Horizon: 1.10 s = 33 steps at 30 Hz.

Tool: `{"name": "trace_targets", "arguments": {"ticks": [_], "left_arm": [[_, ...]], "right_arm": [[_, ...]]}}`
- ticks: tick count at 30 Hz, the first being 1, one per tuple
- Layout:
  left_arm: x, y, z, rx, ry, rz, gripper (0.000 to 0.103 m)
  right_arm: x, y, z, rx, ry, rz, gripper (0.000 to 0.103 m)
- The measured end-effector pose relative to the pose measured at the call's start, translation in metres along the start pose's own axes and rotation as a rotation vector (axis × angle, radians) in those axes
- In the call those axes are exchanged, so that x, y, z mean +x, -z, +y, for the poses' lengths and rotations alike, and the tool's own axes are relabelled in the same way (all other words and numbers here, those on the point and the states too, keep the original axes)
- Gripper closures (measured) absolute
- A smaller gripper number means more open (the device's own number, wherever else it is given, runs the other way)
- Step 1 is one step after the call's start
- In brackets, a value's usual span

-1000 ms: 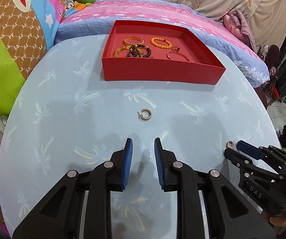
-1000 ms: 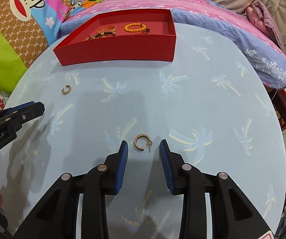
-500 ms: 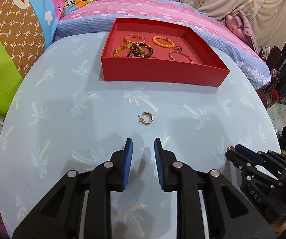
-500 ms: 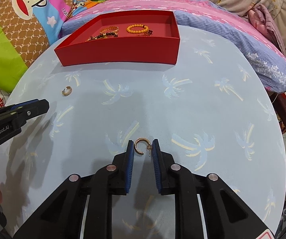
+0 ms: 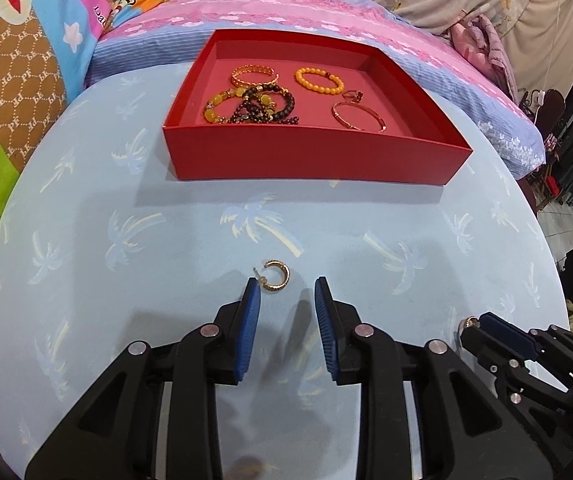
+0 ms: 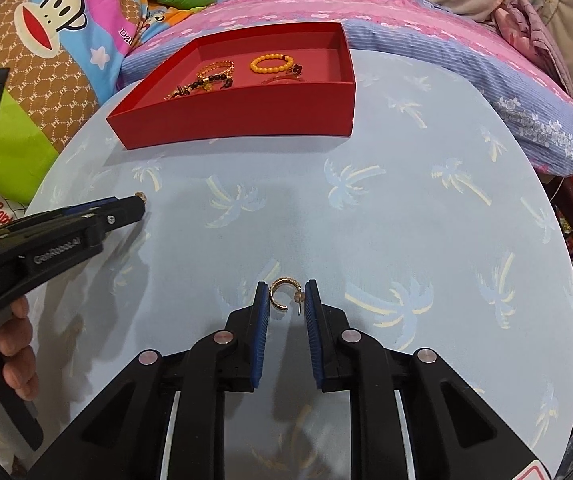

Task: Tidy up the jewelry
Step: 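Close the right tool on the larger gold hoop earring, then grasp the small gold hoop earring with the left tool while the right holds its earring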

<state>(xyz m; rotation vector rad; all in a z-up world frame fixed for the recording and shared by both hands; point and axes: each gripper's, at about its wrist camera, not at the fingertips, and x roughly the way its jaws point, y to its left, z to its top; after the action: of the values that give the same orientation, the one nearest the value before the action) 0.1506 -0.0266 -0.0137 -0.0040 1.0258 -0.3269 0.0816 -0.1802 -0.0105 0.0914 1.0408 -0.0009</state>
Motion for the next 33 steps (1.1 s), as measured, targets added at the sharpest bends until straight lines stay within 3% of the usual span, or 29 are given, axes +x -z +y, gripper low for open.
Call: {"name": "trace_targets", "arguments": {"ticks": [4, 12, 24, 33], "left_arm": [[0.005, -0.001, 0.0, 0.01, -0.003, 0.004, 0.09], [0.009, -0.003, 0.002, 0.022, -0.001, 0.001, 0.102], [-0.013, -0.003, 0.009, 0.007, 0.03, -0.032, 0.103], [-0.043, -0.033, 0.002, 0.042, 0.057, -0.116, 0.103]], "right_arm": [[0.001, -0.003, 0.0, -0.001, -0.003, -0.002, 0.086], [0.004, -0.007, 0.004, -0.006, -0.014, 0.001, 0.086], [-0.005, -0.016, 0.011, -0.017, -0.026, -0.026, 0.086], [-0.022, -0.059, 0.018, -0.043, -0.038, -0.109, 0.086]]}}
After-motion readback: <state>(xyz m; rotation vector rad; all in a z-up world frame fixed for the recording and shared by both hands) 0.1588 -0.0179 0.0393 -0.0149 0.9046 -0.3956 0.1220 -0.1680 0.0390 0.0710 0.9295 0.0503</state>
